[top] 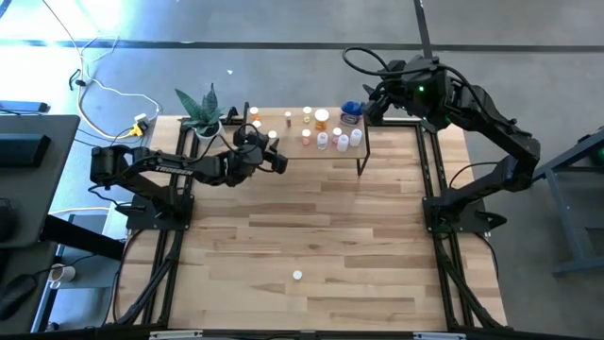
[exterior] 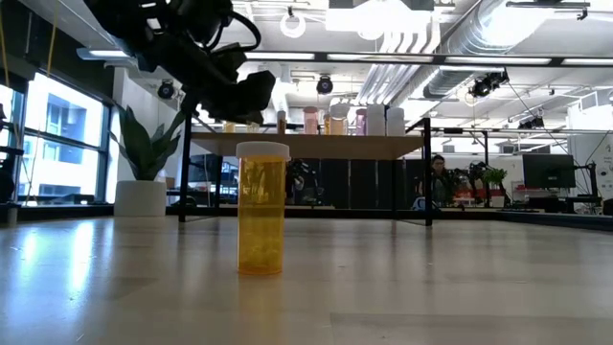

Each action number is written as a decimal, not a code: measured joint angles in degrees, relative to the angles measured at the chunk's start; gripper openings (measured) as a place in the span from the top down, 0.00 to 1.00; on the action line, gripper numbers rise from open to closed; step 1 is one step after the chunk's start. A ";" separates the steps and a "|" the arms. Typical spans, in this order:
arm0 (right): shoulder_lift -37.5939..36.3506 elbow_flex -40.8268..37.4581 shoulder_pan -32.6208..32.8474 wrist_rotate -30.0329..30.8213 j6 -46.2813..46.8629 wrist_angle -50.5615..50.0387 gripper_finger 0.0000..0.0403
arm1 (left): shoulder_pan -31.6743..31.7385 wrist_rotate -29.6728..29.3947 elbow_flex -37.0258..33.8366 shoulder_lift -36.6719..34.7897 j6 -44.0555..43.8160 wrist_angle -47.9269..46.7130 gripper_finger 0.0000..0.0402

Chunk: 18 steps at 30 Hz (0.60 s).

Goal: Pick and place medicine bottles onto shelf by color
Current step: Put the yellow pill bottle on the shelf

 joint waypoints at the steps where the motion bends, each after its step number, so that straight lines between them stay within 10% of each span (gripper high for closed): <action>1: 0.00 0.00 0.01 0.00 0.00 0.00 0.44 | 0.00 0.03 0.00 0.00 0.01 0.05 0.67; 18: 0.00 0.00 0.00 0.00 0.00 0.01 0.45 | -0.02 -0.42 2.34 -0.15 0.57 -0.51 0.54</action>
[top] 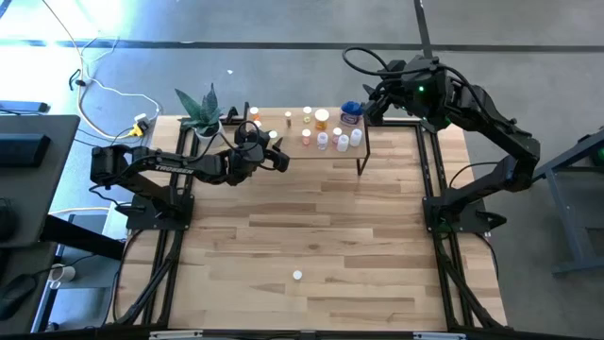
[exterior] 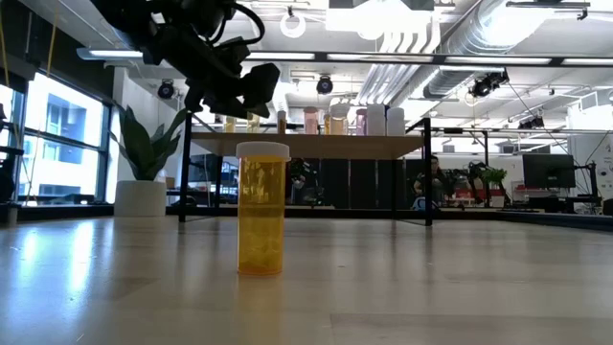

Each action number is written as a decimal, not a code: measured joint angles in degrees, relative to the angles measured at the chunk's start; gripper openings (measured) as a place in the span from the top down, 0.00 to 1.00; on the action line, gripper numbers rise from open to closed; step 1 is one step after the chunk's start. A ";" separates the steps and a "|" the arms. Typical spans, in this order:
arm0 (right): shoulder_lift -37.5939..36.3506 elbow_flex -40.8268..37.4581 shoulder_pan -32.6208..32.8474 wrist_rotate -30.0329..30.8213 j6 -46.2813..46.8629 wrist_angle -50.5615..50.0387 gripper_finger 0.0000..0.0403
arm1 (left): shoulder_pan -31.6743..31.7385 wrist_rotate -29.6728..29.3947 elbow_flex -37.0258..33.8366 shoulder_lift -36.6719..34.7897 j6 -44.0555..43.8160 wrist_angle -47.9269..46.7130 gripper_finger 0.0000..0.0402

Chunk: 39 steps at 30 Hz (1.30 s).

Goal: Pick and place medicine bottles onto shelf by color
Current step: Put the yellow pill bottle on the shelf, then put the small orange pill bottle on the shelf

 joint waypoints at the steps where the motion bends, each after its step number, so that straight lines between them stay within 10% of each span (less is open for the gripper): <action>1: 0.00 0.00 0.01 0.00 0.00 0.00 0.45 | 0.00 0.00 0.06 0.00 0.00 -0.08 0.54; 33: 0.00 0.00 -0.01 -0.03 0.06 -0.01 0.45 | 0.00 -1.85 0.24 -10.75 0.50 4.37 0.54; 39: 0.00 -0.18 -0.01 -2.24 3.09 -0.06 0.45 | 0.02 9.44 0.28 -16.98 0.48 2.62 0.54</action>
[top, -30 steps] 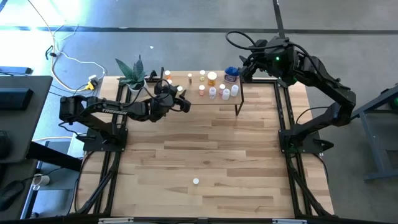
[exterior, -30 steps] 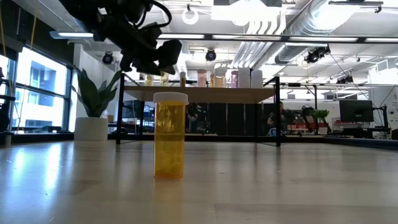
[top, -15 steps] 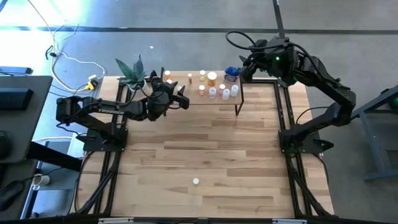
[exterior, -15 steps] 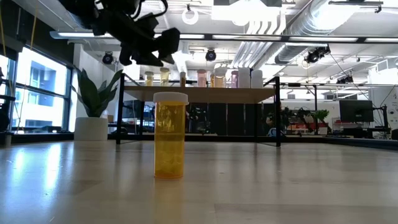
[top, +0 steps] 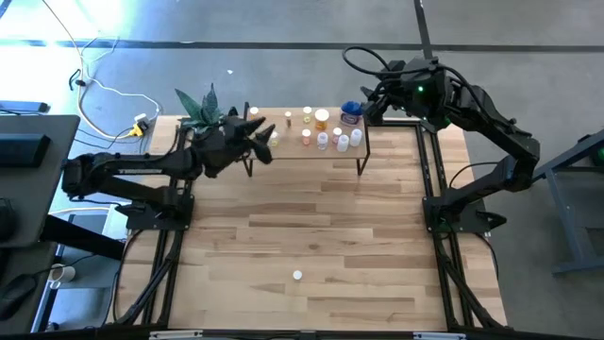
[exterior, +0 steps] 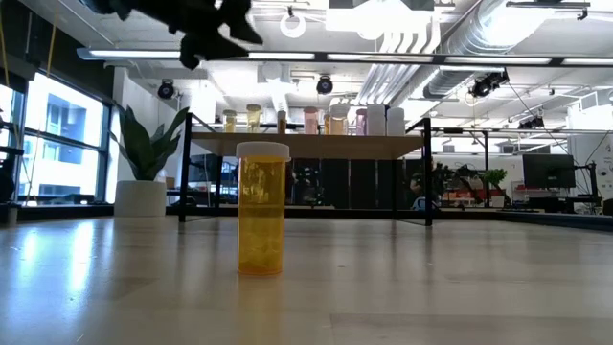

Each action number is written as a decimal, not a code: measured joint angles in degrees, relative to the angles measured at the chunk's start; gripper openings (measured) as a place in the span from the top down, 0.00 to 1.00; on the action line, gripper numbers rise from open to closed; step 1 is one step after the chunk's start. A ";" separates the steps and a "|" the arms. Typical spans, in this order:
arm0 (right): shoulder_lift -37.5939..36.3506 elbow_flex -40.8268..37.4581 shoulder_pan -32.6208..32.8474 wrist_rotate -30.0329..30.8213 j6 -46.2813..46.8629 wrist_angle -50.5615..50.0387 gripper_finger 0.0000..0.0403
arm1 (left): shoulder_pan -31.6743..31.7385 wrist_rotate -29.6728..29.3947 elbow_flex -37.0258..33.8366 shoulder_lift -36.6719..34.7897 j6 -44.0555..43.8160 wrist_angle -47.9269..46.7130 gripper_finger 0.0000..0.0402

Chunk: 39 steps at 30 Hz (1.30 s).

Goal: Pick and place medicine bottles onto shelf by color
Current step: Put the small orange pill bottle on the shelf

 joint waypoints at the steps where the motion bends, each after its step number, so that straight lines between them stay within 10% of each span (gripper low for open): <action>1: 0.02 -0.04 0.00 -0.93 0.77 -0.07 0.45 | 0.00 3.35 0.01 -0.98 0.00 -0.83 0.54; 19: 7.11 -0.15 6.00 -16.08 14.74 -3.81 0.45 | -0.10 51.58 0.01 -10.89 -3.17 -13.96 0.54; 39: 9.64 -0.20 7.54 -13.21 21.73 8.73 0.45 | -14.38 53.18 -0.08 -0.94 6.99 -18.11 0.54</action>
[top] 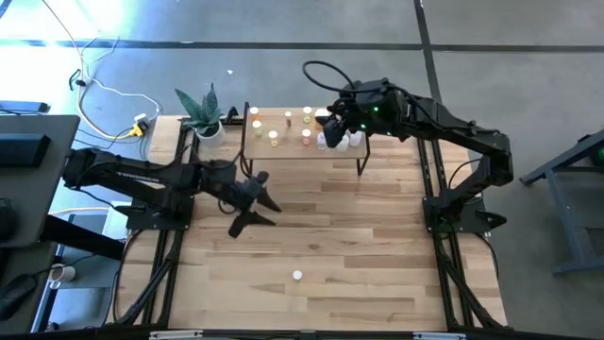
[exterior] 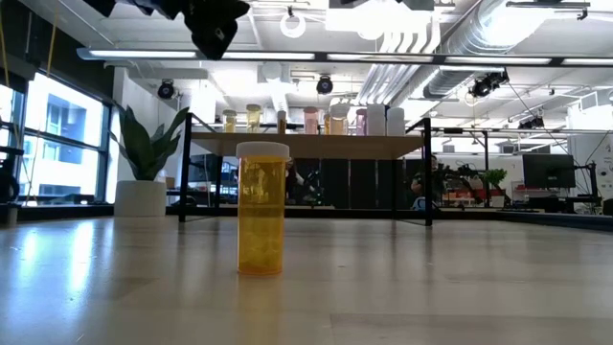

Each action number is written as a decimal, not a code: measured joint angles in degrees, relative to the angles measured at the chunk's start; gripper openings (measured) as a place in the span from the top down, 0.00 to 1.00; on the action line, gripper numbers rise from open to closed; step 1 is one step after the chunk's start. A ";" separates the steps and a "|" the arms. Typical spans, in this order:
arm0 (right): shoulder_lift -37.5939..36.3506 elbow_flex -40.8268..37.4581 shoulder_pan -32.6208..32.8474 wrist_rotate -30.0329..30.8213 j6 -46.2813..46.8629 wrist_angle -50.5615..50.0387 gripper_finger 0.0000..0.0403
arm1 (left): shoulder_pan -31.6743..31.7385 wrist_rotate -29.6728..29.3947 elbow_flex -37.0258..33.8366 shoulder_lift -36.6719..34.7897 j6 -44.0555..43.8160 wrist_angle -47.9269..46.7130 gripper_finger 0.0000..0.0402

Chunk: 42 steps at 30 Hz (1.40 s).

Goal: Pick and place medicine bottles onto shelf by color
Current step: Put the small orange pill bottle on the shelf

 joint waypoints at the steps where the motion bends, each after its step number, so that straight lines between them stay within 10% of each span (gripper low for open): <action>1: 0.00 0.00 0.01 0.09 -0.01 -0.15 0.45 | -0.78 -0.13 0.00 0.52 0.02 0.20 0.54; 42: -0.01 0.00 0.03 0.06 -1.26 -8.75 0.45 | -21.40 -18.67 0.02 31.70 -2.05 24.89 0.54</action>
